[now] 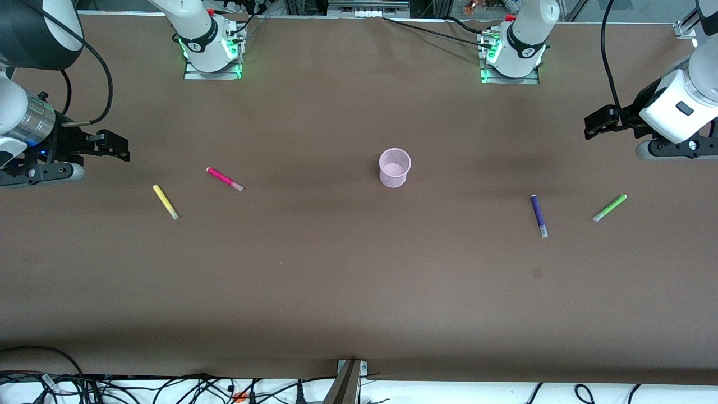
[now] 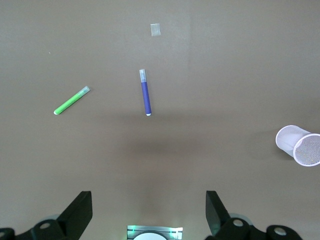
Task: Organize pens into pink holder with both arms
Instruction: 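Move the right gripper down toward the pink highlighter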
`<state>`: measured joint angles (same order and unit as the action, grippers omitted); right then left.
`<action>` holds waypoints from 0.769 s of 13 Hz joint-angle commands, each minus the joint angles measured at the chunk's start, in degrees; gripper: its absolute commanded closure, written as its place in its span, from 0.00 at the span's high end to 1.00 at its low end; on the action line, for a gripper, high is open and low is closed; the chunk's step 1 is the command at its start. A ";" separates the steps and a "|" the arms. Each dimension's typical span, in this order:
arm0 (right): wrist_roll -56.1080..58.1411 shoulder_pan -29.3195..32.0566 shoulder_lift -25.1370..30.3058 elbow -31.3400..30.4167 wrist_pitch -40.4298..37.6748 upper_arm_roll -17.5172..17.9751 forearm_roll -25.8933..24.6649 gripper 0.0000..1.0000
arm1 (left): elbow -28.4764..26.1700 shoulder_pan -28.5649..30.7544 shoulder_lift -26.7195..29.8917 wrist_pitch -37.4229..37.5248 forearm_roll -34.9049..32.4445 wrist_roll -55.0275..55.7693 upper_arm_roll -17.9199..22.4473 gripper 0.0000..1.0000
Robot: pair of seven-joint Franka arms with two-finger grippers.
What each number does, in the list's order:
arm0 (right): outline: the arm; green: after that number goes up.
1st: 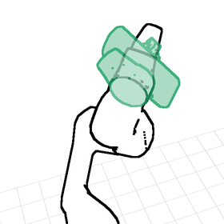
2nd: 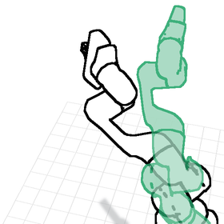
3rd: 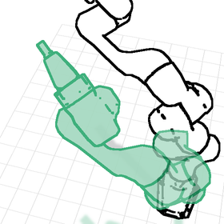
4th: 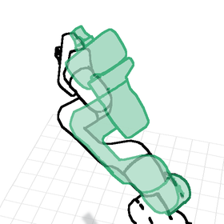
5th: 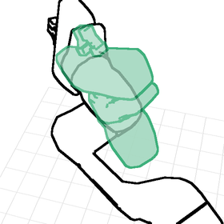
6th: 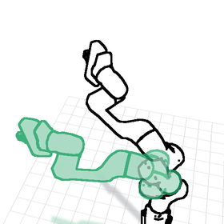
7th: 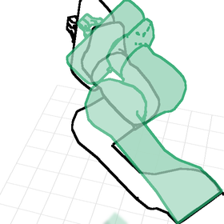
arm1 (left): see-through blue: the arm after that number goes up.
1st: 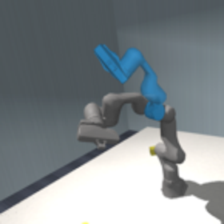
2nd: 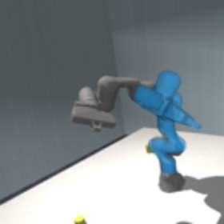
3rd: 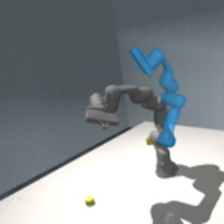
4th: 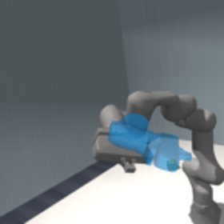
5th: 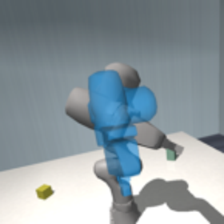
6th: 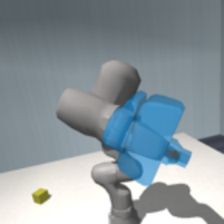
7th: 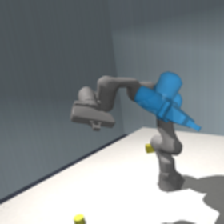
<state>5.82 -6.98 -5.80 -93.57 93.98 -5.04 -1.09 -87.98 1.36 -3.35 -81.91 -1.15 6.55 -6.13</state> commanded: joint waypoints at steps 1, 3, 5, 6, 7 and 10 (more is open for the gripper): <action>1.73 0.12 0.27 1.71 -0.64 0.11 -0.92 1.00 | 0.79 0.31 -0.16 1.14 0.19 0.57 -0.03 1.00; 3.31 0.12 -1.49 4.79 -0.64 0.20 -0.93 1.00 | 0.79 0.31 -0.07 1.22 0.19 0.57 -0.02 1.00; 3.76 -0.05 -1.58 4.28 -1.16 0.38 -0.49 1.00 | 0.79 0.31 -0.07 1.31 0.19 0.57 -0.02 1.00; 3.85 -0.83 -1.76 4.10 -1.43 0.73 -0.40 1.00 | 0.79 0.31 -0.07 1.40 0.19 0.57 -0.02 1.00; 4.28 -1.63 -1.76 3.40 -2.56 0.99 -0.40 1.00 | 0.79 0.31 -0.07 1.40 0.19 0.57 -0.02 1.00; 4.10 -4.71 -5.53 1.82 -3.29 1.17 -0.32 1.00 | 0.79 0.31 -0.07 1.40 0.19 0.57 -0.02 1.00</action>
<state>9.25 -10.43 -8.83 -91.31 90.37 -3.82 -1.50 -87.98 1.48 -3.35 -81.54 -1.15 6.55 -6.04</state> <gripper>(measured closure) 0.000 0.000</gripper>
